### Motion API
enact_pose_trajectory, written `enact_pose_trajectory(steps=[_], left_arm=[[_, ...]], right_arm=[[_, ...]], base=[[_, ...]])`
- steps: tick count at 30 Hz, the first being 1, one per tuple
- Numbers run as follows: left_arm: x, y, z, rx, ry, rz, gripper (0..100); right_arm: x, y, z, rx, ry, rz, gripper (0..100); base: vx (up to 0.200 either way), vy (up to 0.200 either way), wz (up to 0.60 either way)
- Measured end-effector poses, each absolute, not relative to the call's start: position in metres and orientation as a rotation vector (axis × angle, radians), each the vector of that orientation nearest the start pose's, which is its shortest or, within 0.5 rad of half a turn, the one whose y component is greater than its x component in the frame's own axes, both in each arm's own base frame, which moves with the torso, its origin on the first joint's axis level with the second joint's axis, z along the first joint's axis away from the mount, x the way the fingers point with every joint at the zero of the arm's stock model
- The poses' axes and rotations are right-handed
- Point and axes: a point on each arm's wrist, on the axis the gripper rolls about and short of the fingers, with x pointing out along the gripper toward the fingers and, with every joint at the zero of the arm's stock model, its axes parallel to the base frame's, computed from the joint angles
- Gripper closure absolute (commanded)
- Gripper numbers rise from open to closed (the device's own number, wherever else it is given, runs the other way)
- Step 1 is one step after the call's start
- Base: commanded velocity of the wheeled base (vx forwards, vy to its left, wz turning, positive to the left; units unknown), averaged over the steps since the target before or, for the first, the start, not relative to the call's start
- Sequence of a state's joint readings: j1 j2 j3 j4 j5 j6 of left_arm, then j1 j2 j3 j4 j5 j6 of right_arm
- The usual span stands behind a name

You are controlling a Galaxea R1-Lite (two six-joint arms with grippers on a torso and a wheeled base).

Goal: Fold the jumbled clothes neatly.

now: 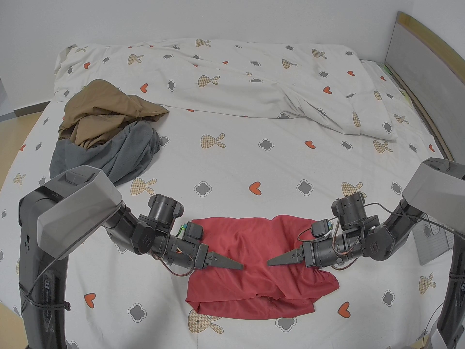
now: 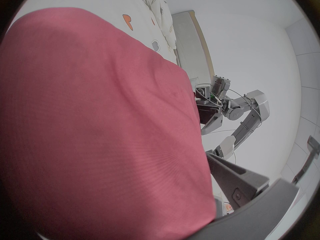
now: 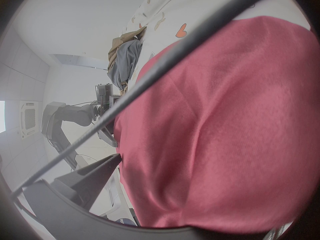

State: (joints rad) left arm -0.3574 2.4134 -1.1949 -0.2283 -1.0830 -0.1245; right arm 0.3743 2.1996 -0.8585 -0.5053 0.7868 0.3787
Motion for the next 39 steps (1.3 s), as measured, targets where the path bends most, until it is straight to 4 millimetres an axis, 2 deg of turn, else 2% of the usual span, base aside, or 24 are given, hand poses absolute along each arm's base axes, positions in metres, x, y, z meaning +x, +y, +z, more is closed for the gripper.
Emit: enact_pose_trajectory(steps=[5, 6, 25, 33, 39], left_arm=[[0.372, -0.161, -0.014, -0.475, 1.09, -1.255, 0], [0.372, -0.161, -0.014, -0.475, 1.09, -1.255, 100], [0.374, -0.164, -0.012, -0.464, 1.076, -1.266, 100], [0.365, -0.164, 0.011, -0.453, 1.053, -1.279, 100], [0.349, -0.159, 0.037, -0.469, 1.089, -1.268, 100]], right_arm=[[0.322, 0.151, 0.017, 0.484, 1.074, 0.928, 0], [0.322, 0.152, 0.016, 0.483, 1.075, 0.928, 100], [0.322, 0.152, 0.015, 0.484, 1.079, 0.939, 100], [0.315, 0.157, 0.021, 0.475, 1.08, 0.958, 100], [0.306, 0.155, 0.044, 0.489, 1.056, 0.967, 100]], base=[[0.0, 0.0, 0.0], [0.0, 0.0, 0.0], [0.0, 0.0, 0.0], [0.0, 0.0, 0.0], [0.0, 0.0, 0.0]])
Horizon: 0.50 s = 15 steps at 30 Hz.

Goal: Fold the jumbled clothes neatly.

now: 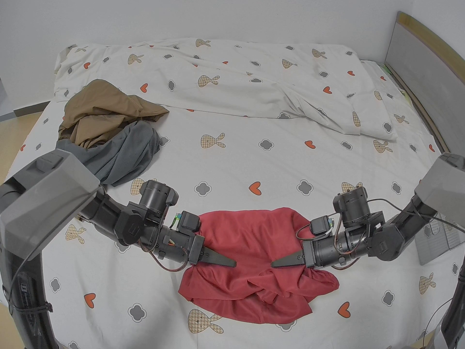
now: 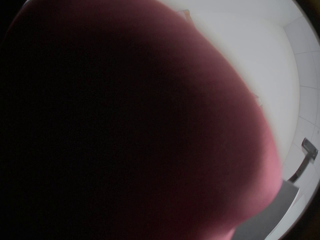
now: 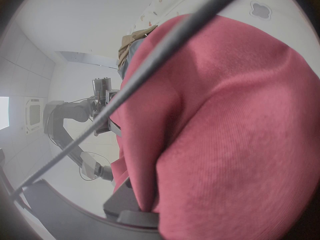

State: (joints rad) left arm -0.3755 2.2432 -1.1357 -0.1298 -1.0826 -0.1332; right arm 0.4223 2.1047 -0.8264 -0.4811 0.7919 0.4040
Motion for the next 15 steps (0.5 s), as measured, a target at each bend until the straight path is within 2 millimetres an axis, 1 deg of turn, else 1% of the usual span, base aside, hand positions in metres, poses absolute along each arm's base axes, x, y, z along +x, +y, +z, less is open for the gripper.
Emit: enact_pose_trajectory(steps=[3, 10, 15], left_arm=[[0.341, -0.156, 0.051, -0.478, 1.113, -1.261, 100], [0.328, -0.151, 0.082, -0.482, 1.108, -1.26, 100], [0.315, -0.146, 0.108, -0.5, 1.114, -1.249, 100]], right_arm=[[0.299, 0.152, 0.061, 0.499, 1.056, 0.964, 100], [0.278, 0.145, 0.102, 0.505, 1.068, 0.958, 100], [0.266, 0.143, 0.129, 0.493, 1.024, 0.978, 100]], base=[[0.0, 0.0, 0.0], [0.0, 0.0, 0.0], [0.0, 0.0, 0.0]])
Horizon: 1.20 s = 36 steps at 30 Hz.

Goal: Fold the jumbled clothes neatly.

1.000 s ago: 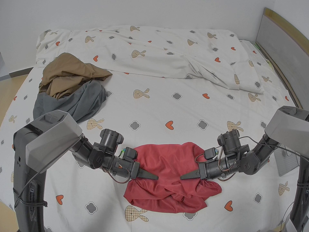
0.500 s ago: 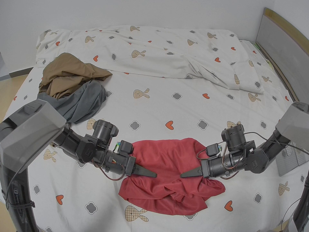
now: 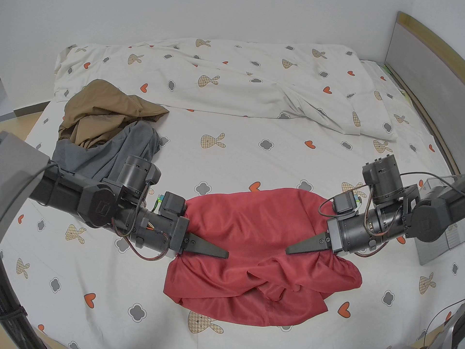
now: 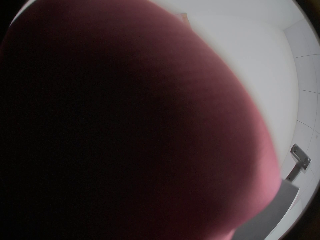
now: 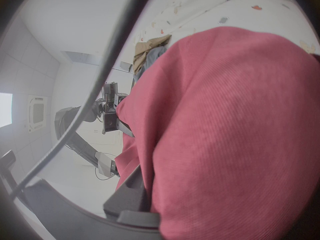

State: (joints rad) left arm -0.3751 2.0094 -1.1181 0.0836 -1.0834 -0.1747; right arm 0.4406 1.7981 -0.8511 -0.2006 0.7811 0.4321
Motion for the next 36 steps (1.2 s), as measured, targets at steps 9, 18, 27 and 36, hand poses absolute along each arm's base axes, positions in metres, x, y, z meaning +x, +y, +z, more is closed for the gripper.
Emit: enact_pose_trajectory(steps=[9, 18, 27, 36], left_arm=[[0.303, -0.139, 0.14, -0.46, 1.038, -1.232, 100], [0.299, -0.138, 0.147, -0.464, 1.03, -1.232, 100], [0.299, -0.138, 0.148, -0.486, 1.045, -1.22, 100], [0.3, -0.138, 0.147, -0.488, 1.047, -1.219, 100]], right_arm=[[0.249, 0.148, 0.154, 0.465, 0.959, 1.04, 100], [0.244, 0.151, 0.16, 0.456, 0.944, 1.061, 100], [0.244, 0.15, 0.161, 0.457, 0.941, 1.061, 100], [0.245, 0.15, 0.159, 0.458, 0.947, 1.057, 100]], base=[[0.0, 0.0, 0.0], [0.0, 0.0, 0.0], [0.0, 0.0, 0.0], [0.0, 0.0, 0.0]])
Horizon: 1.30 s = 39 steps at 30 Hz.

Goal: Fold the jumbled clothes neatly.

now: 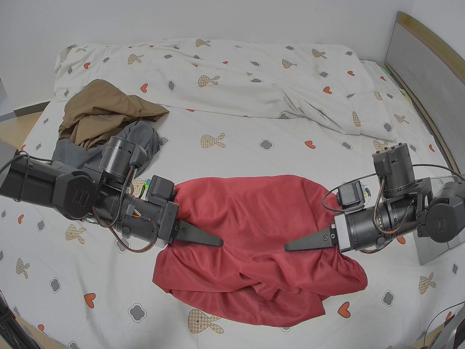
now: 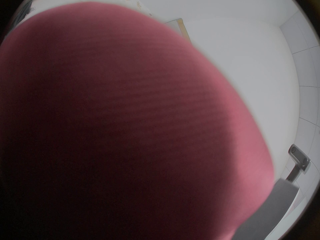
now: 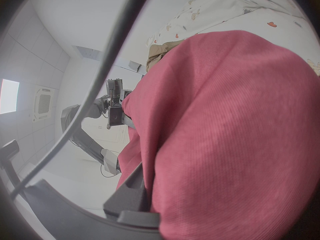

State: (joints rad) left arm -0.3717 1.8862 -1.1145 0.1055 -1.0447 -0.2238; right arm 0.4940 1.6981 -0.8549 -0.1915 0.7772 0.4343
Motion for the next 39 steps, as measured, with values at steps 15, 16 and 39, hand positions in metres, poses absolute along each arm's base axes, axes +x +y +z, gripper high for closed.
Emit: enact_pose_trajectory(steps=[15, 16, 39], left_arm=[[0.3005, -0.1378, 0.1474, -0.487, 1.046, -1.218, 100], [0.3005, -0.1379, 0.1474, -0.487, 1.046, -1.218, 100], [0.302, -0.1374, 0.1455, -0.493, 1.051, -1.213, 100]], right_arm=[[0.2467, 0.1497, 0.158, 0.462, 0.951, 1.051, 100], [0.2467, 0.1496, 0.158, 0.463, 0.951, 1.051, 100], [0.2478, 0.1478, 0.1576, 0.467, 0.951, 1.044, 100]], base=[[0.0, -0.08, 0.0], [0.0, 0.0, 0.0], [-0.052, 0.0, 0.0]])
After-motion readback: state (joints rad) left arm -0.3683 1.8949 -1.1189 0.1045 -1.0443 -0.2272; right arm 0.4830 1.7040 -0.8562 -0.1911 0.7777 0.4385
